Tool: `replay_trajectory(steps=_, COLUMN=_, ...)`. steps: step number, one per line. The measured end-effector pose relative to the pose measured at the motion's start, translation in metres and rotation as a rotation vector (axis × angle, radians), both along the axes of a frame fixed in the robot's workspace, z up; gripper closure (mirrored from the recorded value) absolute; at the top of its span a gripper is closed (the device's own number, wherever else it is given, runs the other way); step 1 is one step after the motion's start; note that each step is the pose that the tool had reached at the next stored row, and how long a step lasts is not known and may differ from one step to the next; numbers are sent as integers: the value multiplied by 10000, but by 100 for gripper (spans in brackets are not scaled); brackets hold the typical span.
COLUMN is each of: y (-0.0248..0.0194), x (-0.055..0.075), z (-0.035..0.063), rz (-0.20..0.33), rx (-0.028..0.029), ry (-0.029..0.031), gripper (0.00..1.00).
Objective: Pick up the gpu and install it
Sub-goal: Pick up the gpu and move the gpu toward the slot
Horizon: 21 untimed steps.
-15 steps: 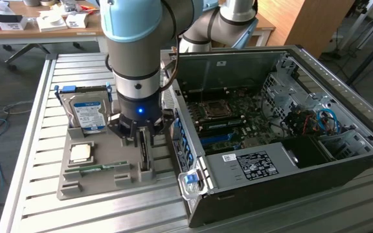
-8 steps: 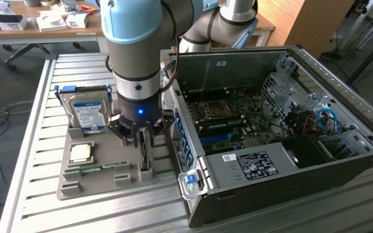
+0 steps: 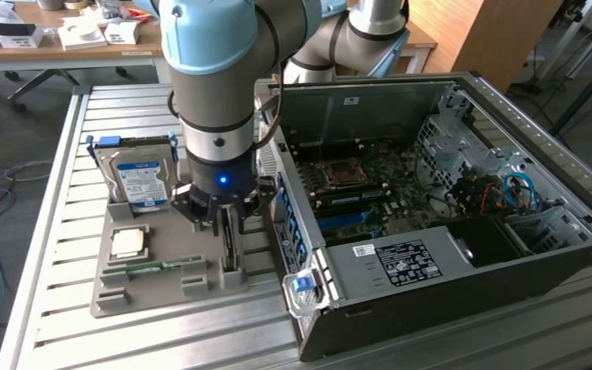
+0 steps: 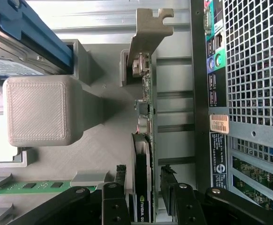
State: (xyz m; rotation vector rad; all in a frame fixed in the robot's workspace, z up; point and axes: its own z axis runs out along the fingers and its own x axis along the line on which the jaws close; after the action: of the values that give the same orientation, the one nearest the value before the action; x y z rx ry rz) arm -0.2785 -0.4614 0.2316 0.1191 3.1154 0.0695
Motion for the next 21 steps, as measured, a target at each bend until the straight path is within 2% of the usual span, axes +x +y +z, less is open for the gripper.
replay_trajectory(steps=21, y=0, x=-11, z=-24, rz=1, rx=-4, ry=1, gripper=57)
